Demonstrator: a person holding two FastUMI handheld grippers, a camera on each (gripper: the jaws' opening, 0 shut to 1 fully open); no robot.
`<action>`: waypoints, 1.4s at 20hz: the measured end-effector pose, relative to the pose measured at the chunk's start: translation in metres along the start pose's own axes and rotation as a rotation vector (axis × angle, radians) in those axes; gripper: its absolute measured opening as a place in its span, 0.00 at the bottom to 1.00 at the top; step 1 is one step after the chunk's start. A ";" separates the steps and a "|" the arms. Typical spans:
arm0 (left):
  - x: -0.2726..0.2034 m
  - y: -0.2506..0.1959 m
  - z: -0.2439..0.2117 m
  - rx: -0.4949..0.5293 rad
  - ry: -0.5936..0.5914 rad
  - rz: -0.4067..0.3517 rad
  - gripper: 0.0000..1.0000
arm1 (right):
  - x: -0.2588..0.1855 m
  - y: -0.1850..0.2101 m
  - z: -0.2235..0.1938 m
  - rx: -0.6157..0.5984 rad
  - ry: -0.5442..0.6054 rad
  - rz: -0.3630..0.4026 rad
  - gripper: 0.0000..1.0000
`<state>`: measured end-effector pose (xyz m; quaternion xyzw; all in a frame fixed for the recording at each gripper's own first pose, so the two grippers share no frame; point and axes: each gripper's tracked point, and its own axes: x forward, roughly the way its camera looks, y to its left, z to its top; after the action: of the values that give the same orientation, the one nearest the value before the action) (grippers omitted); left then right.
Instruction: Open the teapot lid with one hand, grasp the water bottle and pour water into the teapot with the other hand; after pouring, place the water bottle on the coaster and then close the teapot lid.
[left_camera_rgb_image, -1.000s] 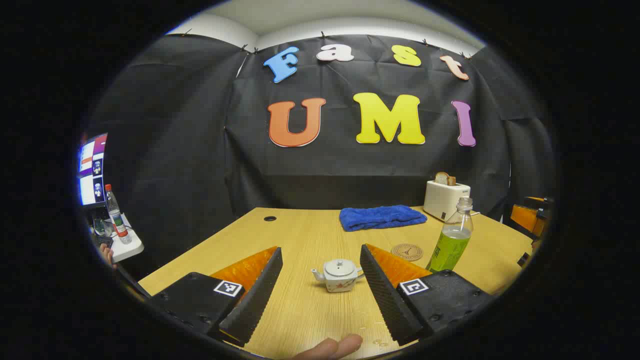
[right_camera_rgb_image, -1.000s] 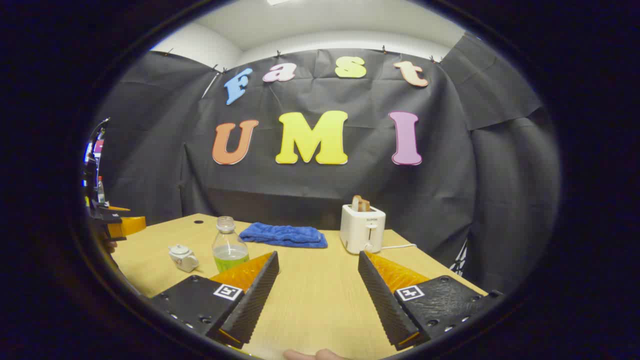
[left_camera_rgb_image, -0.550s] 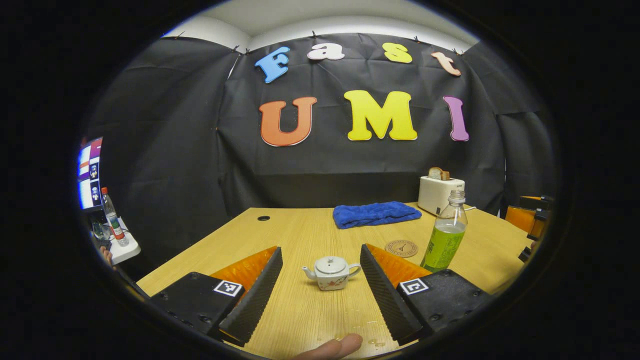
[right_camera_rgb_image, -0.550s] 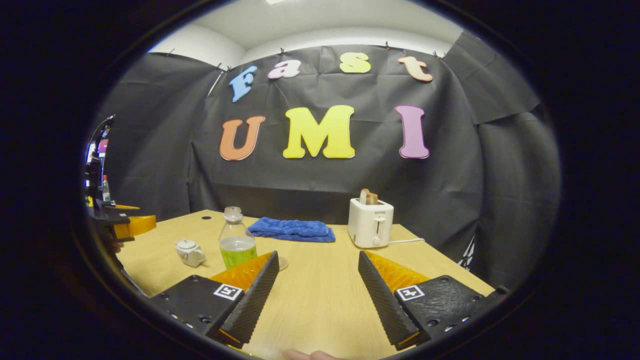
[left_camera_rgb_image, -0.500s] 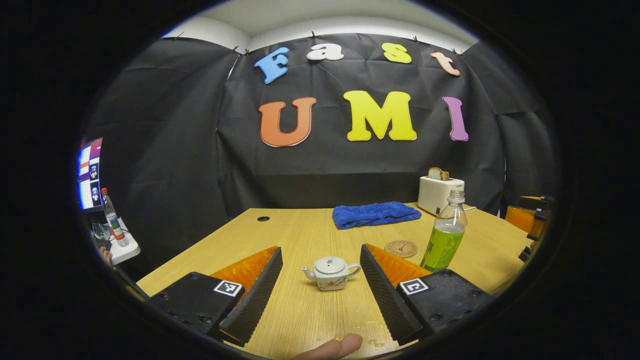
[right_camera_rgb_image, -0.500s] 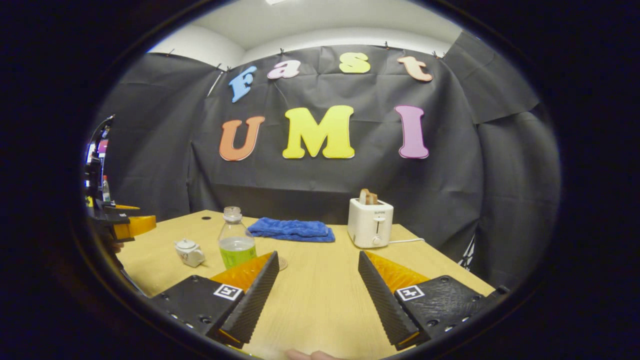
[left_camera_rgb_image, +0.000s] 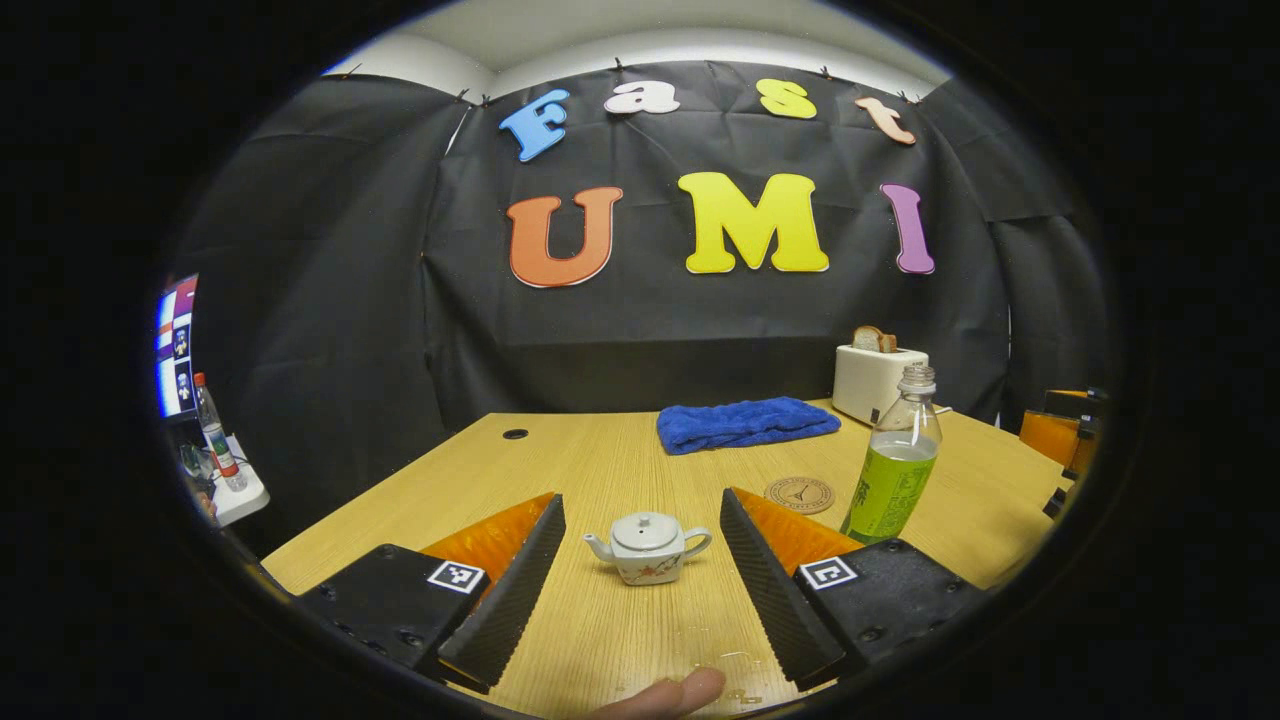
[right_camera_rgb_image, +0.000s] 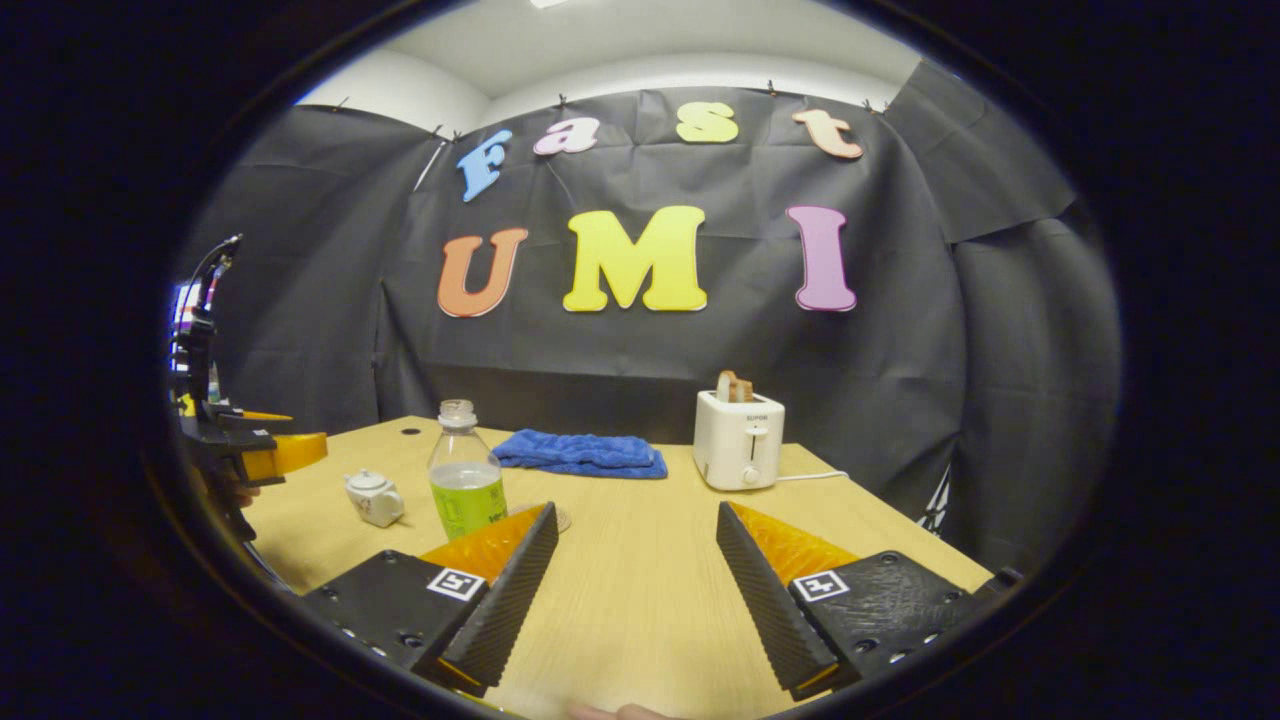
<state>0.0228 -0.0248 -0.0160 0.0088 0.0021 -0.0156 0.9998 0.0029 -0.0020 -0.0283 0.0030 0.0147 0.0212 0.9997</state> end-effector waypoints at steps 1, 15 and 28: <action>0.004 0.001 -0.002 -0.006 0.001 0.000 0.98 | 0.002 0.001 -0.003 0.001 0.007 0.006 0.97; 0.080 -0.009 -0.030 -0.061 0.079 -0.061 0.73 | 0.018 0.007 -0.026 0.025 0.046 0.042 0.96; 0.093 -0.003 -0.047 -0.029 0.125 -0.038 0.12 | 0.017 0.033 -0.024 0.009 0.023 0.122 0.95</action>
<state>0.1155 -0.0302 -0.0634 -0.0047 0.0647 -0.0337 0.9973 0.0176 0.0317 -0.0529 0.0079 0.0262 0.0821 0.9962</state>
